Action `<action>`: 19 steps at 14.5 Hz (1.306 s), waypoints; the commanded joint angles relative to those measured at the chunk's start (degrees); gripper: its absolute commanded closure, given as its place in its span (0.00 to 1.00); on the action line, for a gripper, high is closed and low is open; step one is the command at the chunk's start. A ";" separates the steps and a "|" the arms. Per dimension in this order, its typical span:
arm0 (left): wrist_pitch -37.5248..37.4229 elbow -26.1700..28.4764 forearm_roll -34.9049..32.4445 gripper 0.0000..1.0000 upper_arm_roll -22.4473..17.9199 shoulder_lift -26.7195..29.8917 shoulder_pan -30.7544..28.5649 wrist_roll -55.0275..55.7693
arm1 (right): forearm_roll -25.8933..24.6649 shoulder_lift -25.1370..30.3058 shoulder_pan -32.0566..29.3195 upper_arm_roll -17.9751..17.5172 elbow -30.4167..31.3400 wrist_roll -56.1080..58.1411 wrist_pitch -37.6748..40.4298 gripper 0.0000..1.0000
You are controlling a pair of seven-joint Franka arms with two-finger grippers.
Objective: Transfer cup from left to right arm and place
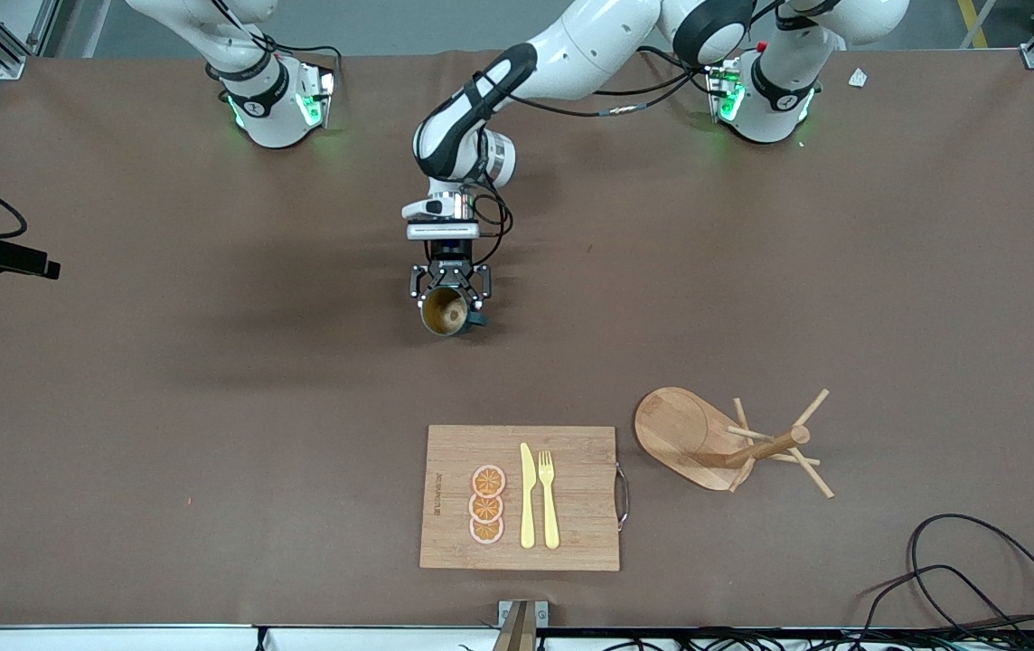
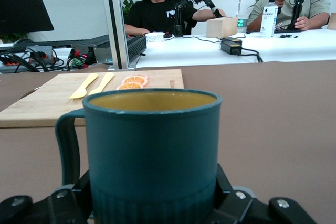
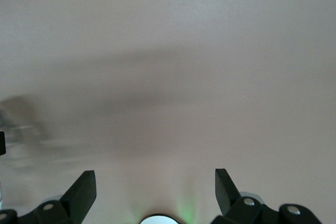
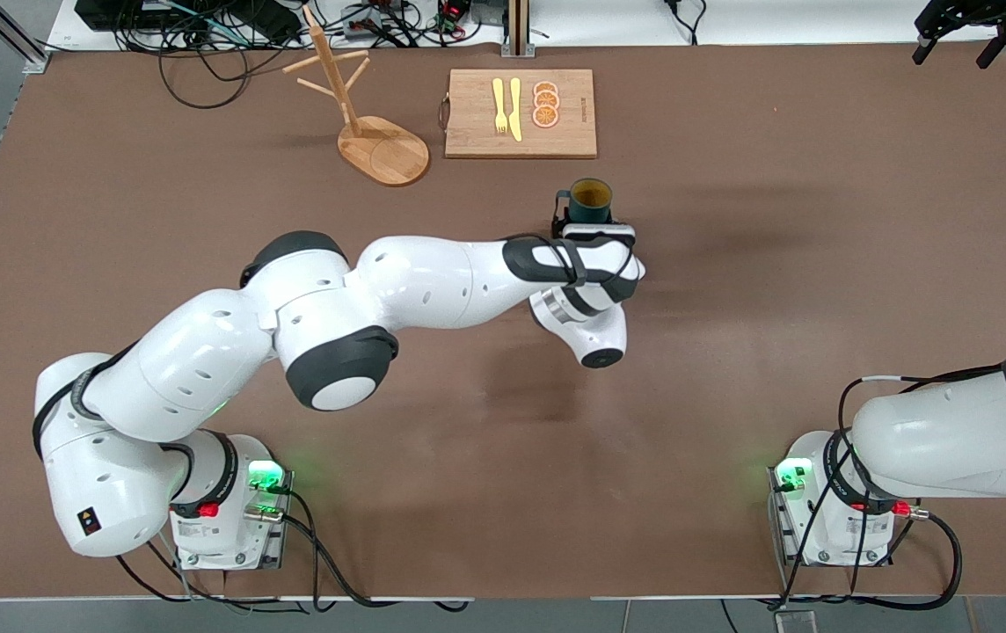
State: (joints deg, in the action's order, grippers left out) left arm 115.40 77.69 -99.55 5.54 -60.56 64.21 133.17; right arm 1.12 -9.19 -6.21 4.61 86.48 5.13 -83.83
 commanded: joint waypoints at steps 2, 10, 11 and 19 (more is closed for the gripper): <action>-2.37 -1.41 -1.78 0.54 -0.88 -2.19 1.80 2.36 | 0.11 0.75 0.67 -0.31 2.63 0.06 -2.47 0.00; -2.38 -1.14 1.02 0.44 0.70 -2.19 1.97 4.29 | 0.64 1.02 4.89 -0.39 10.37 -3.44 -10.65 0.00; -2.38 -1.06 1.64 0.43 0.79 -2.11 1.97 4.29 | 0.55 1.02 6.03 -0.39 10.46 -5.72 -10.65 0.00; -2.46 -0.97 7.35 0.00 1.32 -1.14 2.85 3.42 | 0.64 1.02 11.65 -0.39 13.97 -17.15 -14.69 0.00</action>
State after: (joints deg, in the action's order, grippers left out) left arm 113.36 76.86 -94.38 6.95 -62.37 66.24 137.14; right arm 1.31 -9.44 3.68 4.09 98.25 -8.34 -97.06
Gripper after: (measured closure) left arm 0.000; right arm 0.000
